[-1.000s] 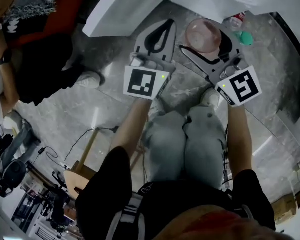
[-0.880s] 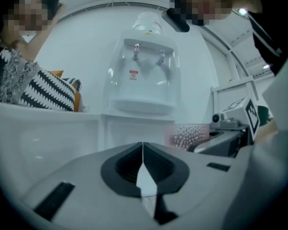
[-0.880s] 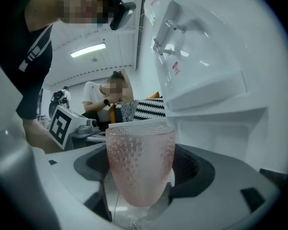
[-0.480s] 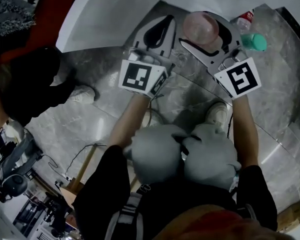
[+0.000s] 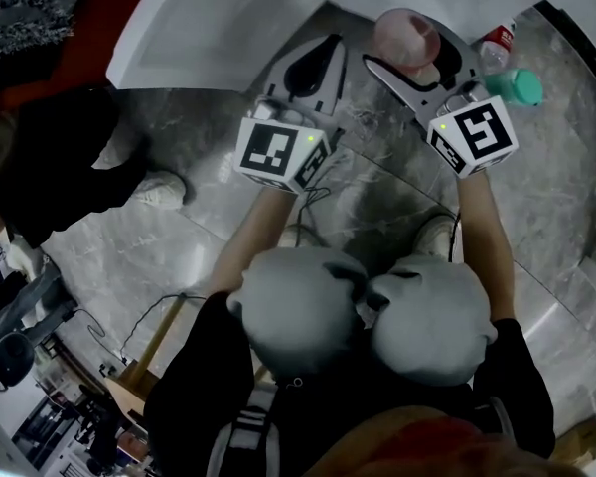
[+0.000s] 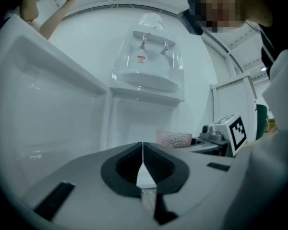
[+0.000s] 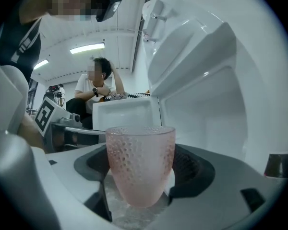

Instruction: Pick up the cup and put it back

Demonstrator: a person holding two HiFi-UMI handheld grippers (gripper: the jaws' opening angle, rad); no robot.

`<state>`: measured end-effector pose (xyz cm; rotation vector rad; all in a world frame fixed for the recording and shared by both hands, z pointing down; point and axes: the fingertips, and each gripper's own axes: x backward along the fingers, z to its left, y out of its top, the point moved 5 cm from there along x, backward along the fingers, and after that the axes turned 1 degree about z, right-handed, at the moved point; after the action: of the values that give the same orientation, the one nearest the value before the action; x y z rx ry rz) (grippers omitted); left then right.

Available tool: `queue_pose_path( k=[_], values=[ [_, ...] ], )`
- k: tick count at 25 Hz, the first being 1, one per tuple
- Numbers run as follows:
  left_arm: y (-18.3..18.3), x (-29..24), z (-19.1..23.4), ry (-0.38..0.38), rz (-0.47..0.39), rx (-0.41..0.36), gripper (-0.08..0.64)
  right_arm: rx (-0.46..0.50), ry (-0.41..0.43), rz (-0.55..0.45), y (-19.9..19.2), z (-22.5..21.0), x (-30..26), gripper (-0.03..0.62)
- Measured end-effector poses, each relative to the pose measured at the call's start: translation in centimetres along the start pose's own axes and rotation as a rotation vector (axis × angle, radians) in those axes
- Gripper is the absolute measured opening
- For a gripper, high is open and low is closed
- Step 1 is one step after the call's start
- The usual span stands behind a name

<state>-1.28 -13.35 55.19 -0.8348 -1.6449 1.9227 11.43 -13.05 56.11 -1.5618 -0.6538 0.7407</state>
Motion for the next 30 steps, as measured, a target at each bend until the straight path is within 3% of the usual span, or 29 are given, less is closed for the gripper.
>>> queue_pose_path(
  k=[13,23,30],
  values=[
    [-1.1,0.5,0.5,0.003,-0.009,0.041,0.014,0.034,-0.1,0.019,-1.7,-3.4,-3.9,0.385],
    [-2.0,0.9,1.6,0.04,0.014,0.053,0.014,0.024,-0.32,0.074,-5.3,-9.8,-7.6,0.385],
    [-2.8,0.7,1.6,0.038,0.032,0.059,0.014,0.01,-0.426,0.119,-7.1,-13.0,-8.9,0.385]
  ],
)
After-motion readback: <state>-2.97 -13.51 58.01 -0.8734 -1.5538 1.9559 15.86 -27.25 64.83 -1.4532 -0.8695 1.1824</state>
